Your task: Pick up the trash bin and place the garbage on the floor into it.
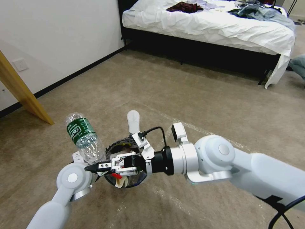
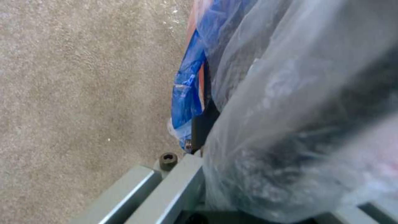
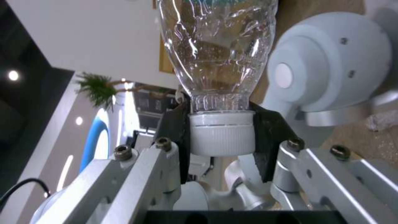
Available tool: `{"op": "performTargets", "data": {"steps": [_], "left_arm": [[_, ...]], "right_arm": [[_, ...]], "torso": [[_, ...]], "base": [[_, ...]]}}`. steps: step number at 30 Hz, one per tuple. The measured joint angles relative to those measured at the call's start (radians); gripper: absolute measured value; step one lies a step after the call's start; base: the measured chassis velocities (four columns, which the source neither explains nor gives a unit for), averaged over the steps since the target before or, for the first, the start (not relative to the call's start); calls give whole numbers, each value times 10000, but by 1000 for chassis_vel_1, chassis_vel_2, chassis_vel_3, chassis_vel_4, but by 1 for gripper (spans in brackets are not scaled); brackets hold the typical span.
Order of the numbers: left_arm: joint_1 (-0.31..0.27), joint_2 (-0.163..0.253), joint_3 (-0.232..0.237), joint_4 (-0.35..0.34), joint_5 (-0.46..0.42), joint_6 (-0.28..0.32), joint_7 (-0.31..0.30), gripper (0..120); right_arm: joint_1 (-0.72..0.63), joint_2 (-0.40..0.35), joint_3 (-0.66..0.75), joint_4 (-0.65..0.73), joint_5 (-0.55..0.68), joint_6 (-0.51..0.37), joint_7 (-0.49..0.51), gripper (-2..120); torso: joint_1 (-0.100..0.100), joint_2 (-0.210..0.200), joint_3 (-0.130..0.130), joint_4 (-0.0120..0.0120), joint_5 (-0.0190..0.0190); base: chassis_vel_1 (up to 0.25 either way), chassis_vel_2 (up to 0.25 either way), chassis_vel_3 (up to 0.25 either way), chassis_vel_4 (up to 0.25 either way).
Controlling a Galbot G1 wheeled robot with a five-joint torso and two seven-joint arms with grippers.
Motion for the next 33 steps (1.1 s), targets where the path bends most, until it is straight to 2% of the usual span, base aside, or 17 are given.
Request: {"op": "performTargets", "data": {"steps": [10, 13, 14, 15, 17, 24, 33], "left_arm": [[-13, 63, -126, -65, -37, 1, 111, 0], [9, 72, -321, 61, 15, 1, 100, 0], [9, 72, -321, 61, 15, 1, 100, 0], [19, 71, -383, 79, 25, 0, 86, 0], [27, 71, -409, 81, 23, 0, 69, 0], [64, 6, -324, 80, 169, -5, 11, 0], [48, -89, -86, 30, 729, -54, 98, 0]], "right_arm": [[-1571, -650, 597, -373, -1694, -147, -450, 28], [-2244, -1276, 1159, -423, -2927, -298, -861, 28], [-2244, -1276, 1159, -423, -2927, -298, -861, 28], [-2627, -1542, 1389, -432, -3577, -293, -1004, 28], [-2929, -1692, 1584, -426, -3868, -238, -1013, 28], [-4256, -1766, 2586, 34, -3202, 93, -247, 28], [-4881, -1633, 2851, 264, -2404, 183, 56, 28]], "torso": [[0, 0, 2, -2, 0], [0, 0, 1, 2, 1], [0, 0, 1, 2, 1], [0, 0, 2, -1, 0], [0, -1, 1, -3, 2], [0, -1, 1, 0, 0], [0, 0, 0, -1, 1]], "base": [[0, 0, 0, 0], [0, 0, 0, 0], [0, 0, 0, 0], [0, 0, 0, 0], [0, 0, 0, 0], [0, 0, 0, 0], [0, 0, 0, 0]]}}
